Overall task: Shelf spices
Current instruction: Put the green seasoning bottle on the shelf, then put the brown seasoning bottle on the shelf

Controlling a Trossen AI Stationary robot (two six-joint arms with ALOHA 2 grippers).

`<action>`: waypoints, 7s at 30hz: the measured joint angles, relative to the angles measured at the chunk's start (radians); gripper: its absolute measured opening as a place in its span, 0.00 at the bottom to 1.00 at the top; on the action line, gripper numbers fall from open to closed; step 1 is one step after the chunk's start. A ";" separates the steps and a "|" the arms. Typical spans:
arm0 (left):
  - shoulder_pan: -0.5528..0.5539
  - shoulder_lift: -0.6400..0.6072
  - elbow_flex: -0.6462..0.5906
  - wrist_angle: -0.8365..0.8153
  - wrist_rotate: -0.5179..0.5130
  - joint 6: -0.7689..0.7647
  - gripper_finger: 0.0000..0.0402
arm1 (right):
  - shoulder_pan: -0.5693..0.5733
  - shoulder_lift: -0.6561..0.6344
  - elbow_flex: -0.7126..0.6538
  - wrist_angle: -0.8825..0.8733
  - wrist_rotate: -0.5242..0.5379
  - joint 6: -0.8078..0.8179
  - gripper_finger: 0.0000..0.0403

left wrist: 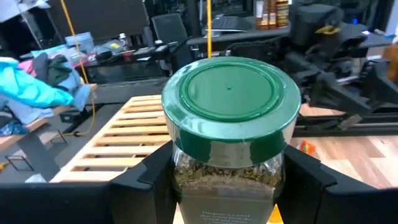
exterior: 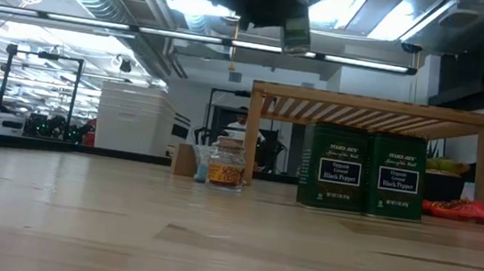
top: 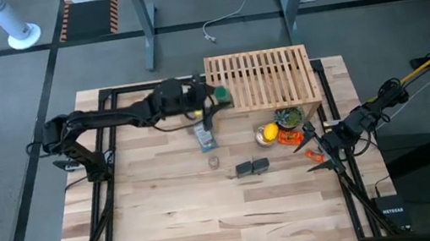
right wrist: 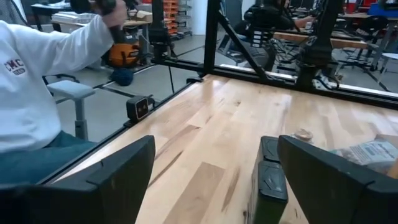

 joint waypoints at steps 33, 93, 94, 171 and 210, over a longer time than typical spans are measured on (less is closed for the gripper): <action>0.290 0.282 0.342 -0.278 0.252 0.061 0.47 | 0.000 0.000 -0.001 0.034 0.008 -0.080 0.85; 0.299 0.260 0.409 -0.062 0.171 -0.007 0.68 | 0.000 -0.001 0.012 -0.002 -0.181 -0.061 0.85; 0.299 0.241 0.409 -0.083 0.171 -0.010 0.68 | 0.000 -0.001 0.021 -0.010 -0.193 -0.055 0.85; -0.691 0.270 -0.236 -0.061 -0.401 -1.122 0.49 | 0.000 -0.001 0.046 -0.091 -0.236 -0.038 0.85; -0.732 0.378 -0.228 -0.142 -0.641 -1.205 0.47 | 0.000 -0.001 0.046 -0.110 -0.229 -0.009 0.85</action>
